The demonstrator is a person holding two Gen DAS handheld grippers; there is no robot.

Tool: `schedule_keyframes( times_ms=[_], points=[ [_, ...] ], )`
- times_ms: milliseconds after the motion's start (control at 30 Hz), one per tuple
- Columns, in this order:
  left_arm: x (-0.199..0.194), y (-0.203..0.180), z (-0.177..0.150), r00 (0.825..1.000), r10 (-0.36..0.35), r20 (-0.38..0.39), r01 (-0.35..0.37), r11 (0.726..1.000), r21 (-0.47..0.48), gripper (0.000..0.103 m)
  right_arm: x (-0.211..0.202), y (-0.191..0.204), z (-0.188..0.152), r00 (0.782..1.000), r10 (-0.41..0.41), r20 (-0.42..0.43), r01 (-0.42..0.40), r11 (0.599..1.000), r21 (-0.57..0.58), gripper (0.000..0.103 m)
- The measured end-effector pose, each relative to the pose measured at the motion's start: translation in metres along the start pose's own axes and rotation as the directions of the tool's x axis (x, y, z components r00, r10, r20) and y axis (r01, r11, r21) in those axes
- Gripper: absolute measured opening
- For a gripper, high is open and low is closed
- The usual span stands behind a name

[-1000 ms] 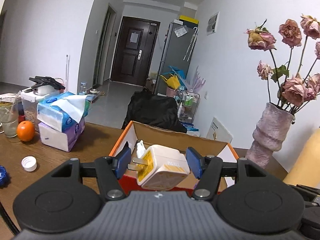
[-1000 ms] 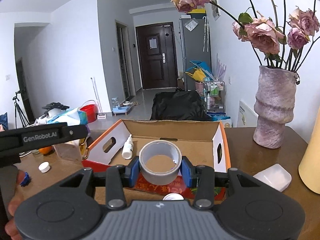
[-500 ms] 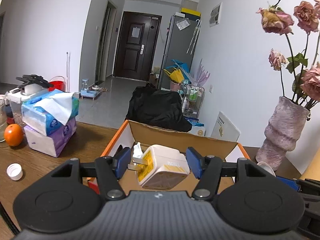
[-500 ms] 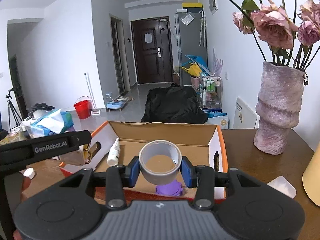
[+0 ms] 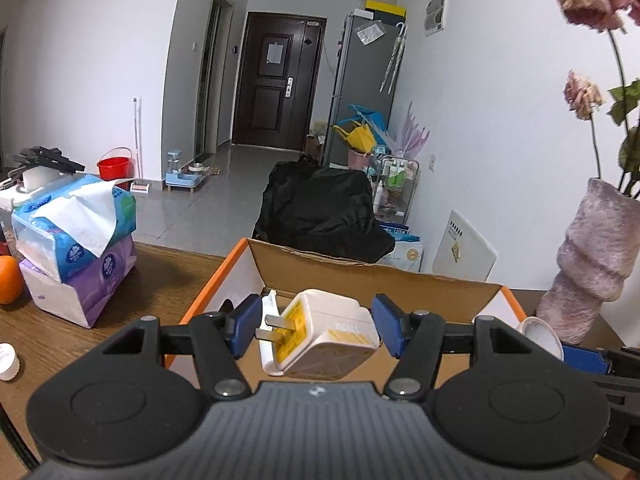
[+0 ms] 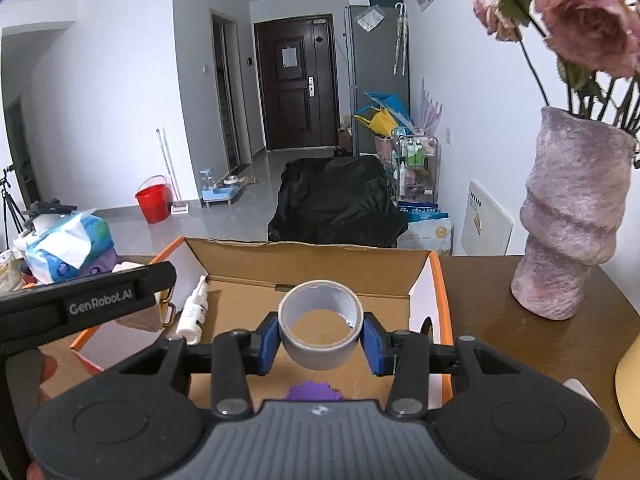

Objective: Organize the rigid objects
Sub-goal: 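Open the left tool to drop the adapter while the right tool drops the tape roll into the box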

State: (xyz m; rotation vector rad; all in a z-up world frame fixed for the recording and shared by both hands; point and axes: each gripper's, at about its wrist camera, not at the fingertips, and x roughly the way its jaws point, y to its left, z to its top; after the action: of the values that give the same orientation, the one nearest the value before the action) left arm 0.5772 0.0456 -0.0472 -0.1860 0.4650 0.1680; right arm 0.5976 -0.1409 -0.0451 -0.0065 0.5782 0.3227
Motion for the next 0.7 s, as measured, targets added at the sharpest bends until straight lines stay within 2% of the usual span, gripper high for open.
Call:
schedule_keyframes(
  times_ms=[200,433,467,500,533,600,667,700],
  points=[
    [0.024,0.003,0.000,0.999,0.026,-0.023,-0.026,1.000,0.007,0.062,0.021,-0.001,0.000,1.000,-0.007,-0.028,0.007,1.000,-0.012,0.042],
    [0.032,0.008,-0.002,0.999,0.031,-0.036,-0.031,0.999,0.014,0.063,0.033,-0.001,-0.006,0.999,-0.018,-0.042,0.016,1.000,-0.026,0.042],
    [0.032,0.009,-0.002,0.999,0.040,-0.033,-0.039,0.999,0.012,0.065,0.034,-0.002,-0.006,0.999,-0.020,-0.047,0.019,1.000,-0.022,0.043],
    [0.031,0.009,-0.001,0.999,0.044,-0.032,-0.044,0.999,0.014,0.078,0.035,-0.004,-0.006,0.998,-0.022,-0.056,0.022,1.000,-0.016,0.044],
    [0.030,0.010,0.000,0.999,0.044,-0.030,-0.044,0.999,0.017,0.091,0.037,-0.006,-0.006,0.998,-0.021,-0.063,0.020,1.000,-0.008,0.047],
    [0.028,0.012,0.001,0.998,0.064,-0.016,-0.064,0.998,0.021,0.099,0.039,-0.010,-0.006,0.997,-0.025,-0.073,0.027,0.999,0.020,0.078],
    [0.028,0.015,0.003,0.996,0.089,-0.019,-0.089,0.996,0.022,0.103,0.038,-0.012,-0.007,0.997,-0.044,-0.057,0.046,0.998,0.032,0.090],
    [0.028,0.017,0.003,0.996,0.091,-0.023,-0.091,0.996,0.017,0.103,0.037,-0.013,-0.007,0.997,-0.049,-0.053,0.051,0.998,0.035,0.092]
  ],
)
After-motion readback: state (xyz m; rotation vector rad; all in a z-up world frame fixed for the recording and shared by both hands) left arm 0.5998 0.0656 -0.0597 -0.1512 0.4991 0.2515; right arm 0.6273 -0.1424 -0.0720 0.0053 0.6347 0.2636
